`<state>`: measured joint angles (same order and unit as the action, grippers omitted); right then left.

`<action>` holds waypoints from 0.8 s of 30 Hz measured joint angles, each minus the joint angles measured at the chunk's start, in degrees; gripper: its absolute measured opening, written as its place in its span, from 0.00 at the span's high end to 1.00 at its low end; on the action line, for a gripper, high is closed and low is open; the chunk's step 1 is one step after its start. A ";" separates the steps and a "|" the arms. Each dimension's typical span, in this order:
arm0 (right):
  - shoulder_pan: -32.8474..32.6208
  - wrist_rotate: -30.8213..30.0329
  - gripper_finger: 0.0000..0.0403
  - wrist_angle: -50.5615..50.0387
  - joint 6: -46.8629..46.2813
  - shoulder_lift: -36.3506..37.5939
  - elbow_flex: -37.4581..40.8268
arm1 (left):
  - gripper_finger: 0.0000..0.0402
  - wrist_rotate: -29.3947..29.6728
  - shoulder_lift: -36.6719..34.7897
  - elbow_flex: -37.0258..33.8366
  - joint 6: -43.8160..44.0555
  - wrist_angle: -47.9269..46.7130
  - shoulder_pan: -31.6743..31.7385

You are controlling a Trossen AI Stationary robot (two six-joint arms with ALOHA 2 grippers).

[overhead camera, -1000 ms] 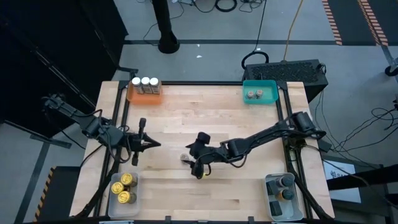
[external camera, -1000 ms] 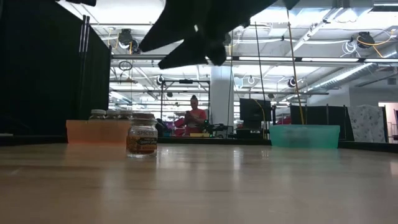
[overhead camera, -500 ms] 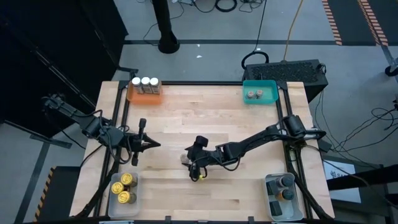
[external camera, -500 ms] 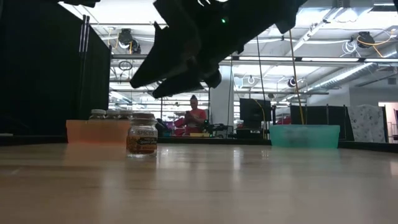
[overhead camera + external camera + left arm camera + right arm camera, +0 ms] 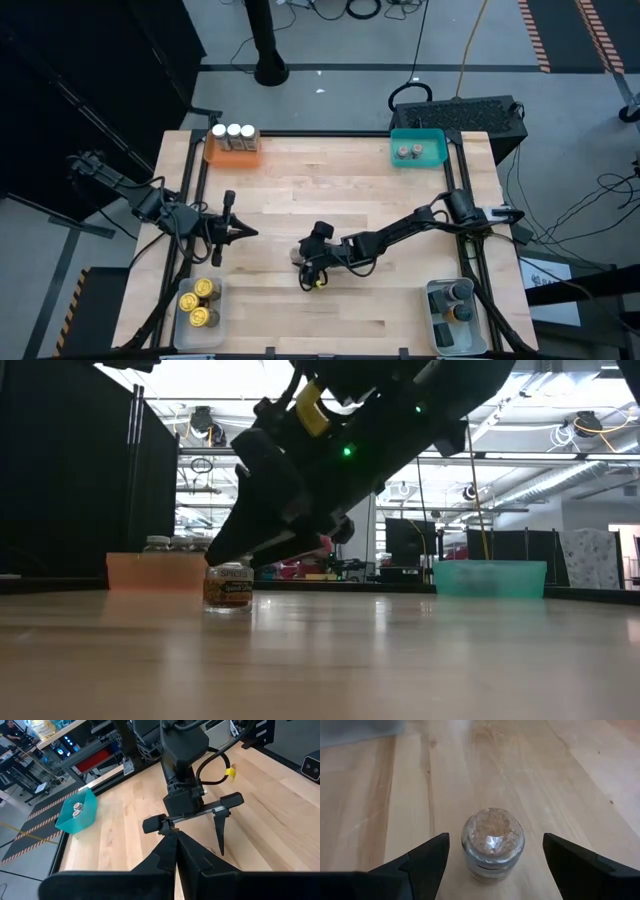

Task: Sort spices by type
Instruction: Put the brown seasoning bottle into the blue bin

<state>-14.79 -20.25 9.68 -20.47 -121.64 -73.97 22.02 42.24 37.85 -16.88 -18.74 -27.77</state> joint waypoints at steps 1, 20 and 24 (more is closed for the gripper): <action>0.00 -0.32 0.24 -0.02 -0.08 0.00 0.00 | 0.97 -0.02 0.00 0.00 0.00 -0.02 0.00; 0.11 -0.20 0.60 1.58 0.13 0.00 0.00 | 0.97 -0.06 0.00 0.00 0.00 -0.26 0.00; 0.11 -0.22 0.67 1.74 -0.22 0.00 -0.01 | 0.97 -0.06 0.00 0.00 0.00 -0.26 0.00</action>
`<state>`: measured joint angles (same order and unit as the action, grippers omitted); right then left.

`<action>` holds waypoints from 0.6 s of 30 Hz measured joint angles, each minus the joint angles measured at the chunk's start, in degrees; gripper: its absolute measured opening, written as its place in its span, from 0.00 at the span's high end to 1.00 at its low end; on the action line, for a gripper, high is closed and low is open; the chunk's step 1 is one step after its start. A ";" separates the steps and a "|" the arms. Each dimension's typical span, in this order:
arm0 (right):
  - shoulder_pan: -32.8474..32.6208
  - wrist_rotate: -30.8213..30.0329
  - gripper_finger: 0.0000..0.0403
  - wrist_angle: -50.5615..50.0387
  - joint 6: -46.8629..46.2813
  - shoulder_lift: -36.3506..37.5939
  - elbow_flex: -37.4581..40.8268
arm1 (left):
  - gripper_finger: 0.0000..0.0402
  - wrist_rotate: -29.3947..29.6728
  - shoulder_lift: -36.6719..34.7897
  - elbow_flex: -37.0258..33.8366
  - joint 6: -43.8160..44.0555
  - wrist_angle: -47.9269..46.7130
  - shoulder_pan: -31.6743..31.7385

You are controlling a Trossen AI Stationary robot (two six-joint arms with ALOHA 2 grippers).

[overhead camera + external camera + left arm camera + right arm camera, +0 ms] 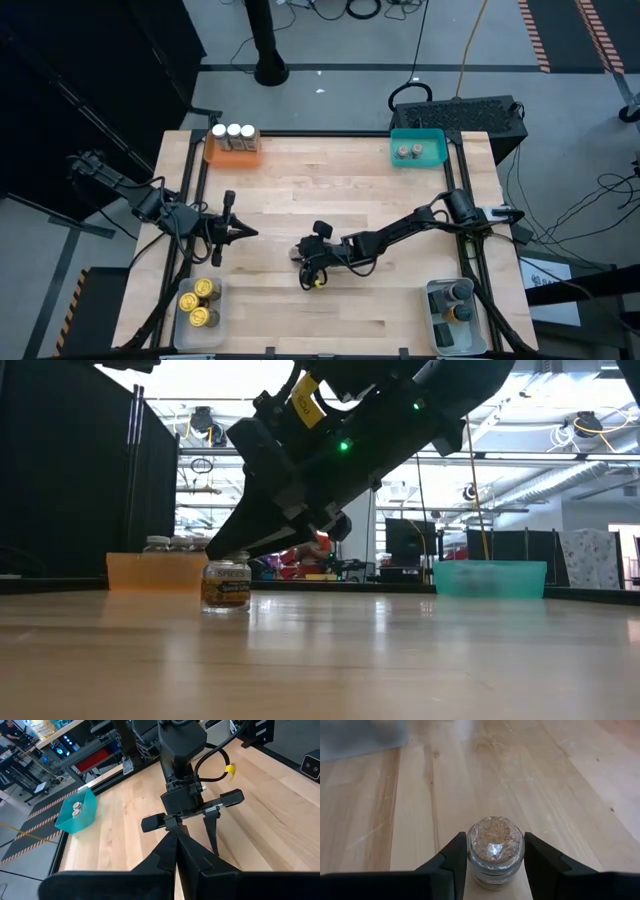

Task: Sort spices by type
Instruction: Put the brown seasoning bottle into the blue bin

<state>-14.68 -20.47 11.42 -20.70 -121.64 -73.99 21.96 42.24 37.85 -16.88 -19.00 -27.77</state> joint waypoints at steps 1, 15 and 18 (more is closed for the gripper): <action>0.09 0.04 0.67 0.00 -0.59 0.00 -0.01 | 0.97 0.00 0.00 0.00 0.00 0.00 0.00; 8.17 -0.83 0.67 -12.88 -6.46 12.36 0.04 | 0.97 0.00 0.00 0.00 0.02 -0.02 -0.02; 9.91 -4.72 0.67 -17.95 -5.23 17.04 0.64 | 0.97 -0.01 0.00 0.00 0.03 -0.04 -0.01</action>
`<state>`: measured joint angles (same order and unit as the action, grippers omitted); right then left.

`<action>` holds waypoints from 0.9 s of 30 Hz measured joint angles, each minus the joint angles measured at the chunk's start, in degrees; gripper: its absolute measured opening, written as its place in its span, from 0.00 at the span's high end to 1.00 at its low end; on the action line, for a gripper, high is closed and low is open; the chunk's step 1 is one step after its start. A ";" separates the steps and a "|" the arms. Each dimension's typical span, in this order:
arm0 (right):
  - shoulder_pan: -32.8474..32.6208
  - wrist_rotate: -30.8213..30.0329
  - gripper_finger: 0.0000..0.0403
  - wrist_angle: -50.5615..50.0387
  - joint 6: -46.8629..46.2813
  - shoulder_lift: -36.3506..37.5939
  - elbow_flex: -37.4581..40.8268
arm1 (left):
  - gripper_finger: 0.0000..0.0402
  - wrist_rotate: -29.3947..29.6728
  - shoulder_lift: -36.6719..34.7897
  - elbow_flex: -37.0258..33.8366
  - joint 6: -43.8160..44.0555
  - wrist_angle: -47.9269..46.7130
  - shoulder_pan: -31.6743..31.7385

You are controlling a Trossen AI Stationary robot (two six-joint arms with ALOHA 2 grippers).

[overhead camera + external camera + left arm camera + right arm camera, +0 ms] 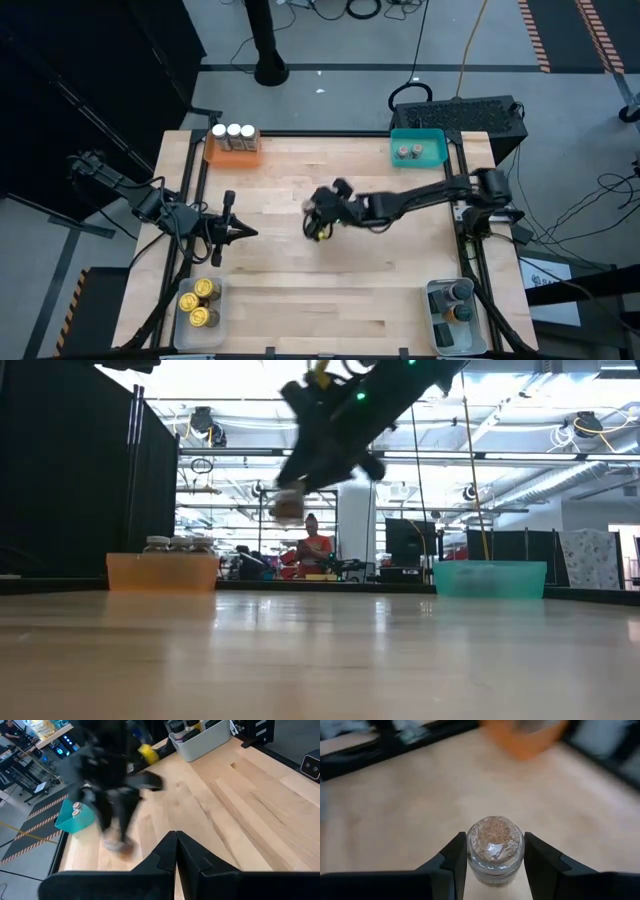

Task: Sort spices by type
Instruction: Put the brown seasoning bottle into the blue bin

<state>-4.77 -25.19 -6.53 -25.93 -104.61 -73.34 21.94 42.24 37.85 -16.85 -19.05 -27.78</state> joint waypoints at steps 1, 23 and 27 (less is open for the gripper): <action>0.51 -2.20 0.67 -1.37 -0.29 1.75 0.62 | 0.97 0.00 0.00 0.00 0.01 -0.03 0.01; 25.36 -18.26 0.67 -16.52 -29.59 41.44 32.15 | 0.97 -0.21 0.00 0.00 -0.03 -0.39 0.01; 28.18 -21.19 0.67 -25.55 -33.88 44.95 32.13 | 0.97 -0.18 0.00 0.00 -0.03 -0.39 0.01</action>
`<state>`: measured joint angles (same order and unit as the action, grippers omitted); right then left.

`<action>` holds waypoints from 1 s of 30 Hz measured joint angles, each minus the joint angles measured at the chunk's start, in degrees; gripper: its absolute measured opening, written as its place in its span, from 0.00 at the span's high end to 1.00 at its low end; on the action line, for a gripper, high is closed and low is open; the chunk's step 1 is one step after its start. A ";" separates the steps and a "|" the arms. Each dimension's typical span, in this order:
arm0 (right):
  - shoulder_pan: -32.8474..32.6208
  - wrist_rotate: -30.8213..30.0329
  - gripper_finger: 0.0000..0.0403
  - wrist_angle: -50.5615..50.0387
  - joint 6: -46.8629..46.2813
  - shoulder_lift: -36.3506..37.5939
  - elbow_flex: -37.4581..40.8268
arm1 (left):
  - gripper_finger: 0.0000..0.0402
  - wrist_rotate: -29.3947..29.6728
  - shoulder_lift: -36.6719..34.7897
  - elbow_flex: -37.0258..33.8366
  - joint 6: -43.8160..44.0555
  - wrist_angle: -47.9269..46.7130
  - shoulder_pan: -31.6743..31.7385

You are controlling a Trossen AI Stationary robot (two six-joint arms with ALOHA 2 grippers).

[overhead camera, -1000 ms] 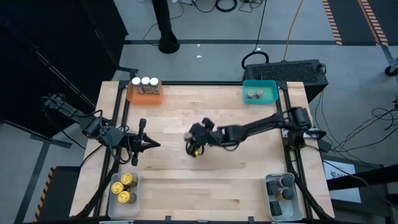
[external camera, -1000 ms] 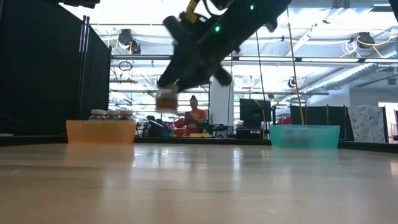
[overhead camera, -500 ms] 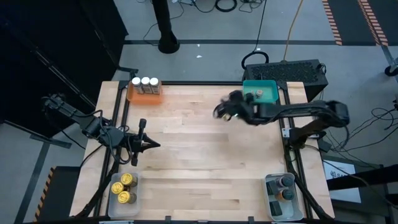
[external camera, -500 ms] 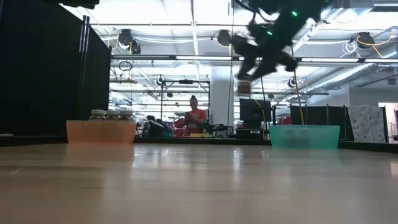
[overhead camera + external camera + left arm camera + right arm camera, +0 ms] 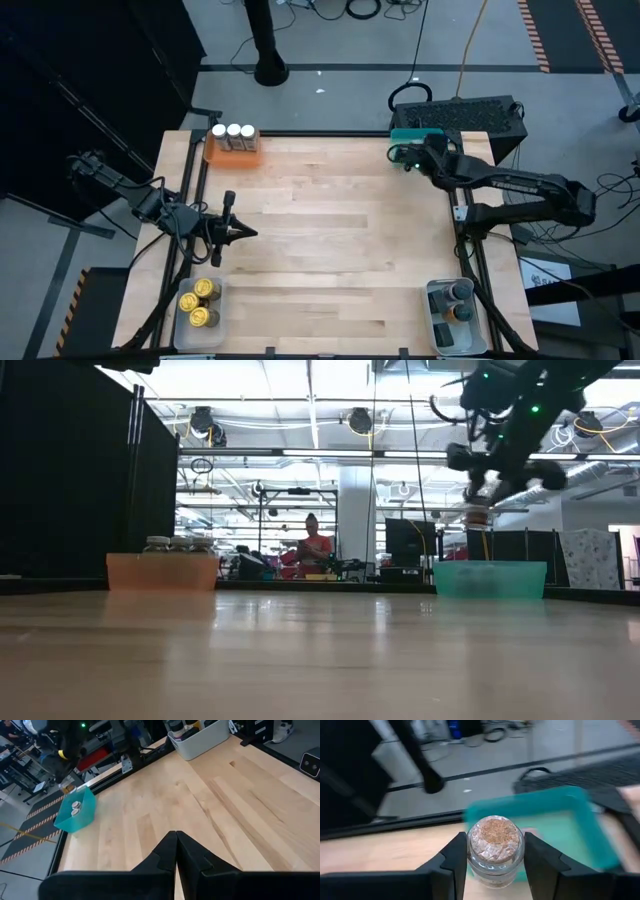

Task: Sort spices by type
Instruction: Put the brown seasoning bottle into the blue bin

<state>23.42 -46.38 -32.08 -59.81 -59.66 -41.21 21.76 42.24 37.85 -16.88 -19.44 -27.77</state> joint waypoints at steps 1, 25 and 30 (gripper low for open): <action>0.71 -0.47 0.67 -2.31 -1.46 0.63 0.00 | 0.97 0.01 0.00 0.00 -0.01 0.00 0.00; 14.38 -1.26 0.67 -10.56 -3.89 -4.02 0.00 | 0.97 1.03 0.00 0.00 -0.55 0.00 0.00; 17.63 0.42 0.67 -4.23 0.10 -5.26 -0.04 | 0.97 1.06 0.00 0.00 -1.51 0.00 0.00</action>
<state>41.04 -45.95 -36.31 -59.71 -64.92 -41.25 22.82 42.24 37.85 -18.40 -19.44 -27.77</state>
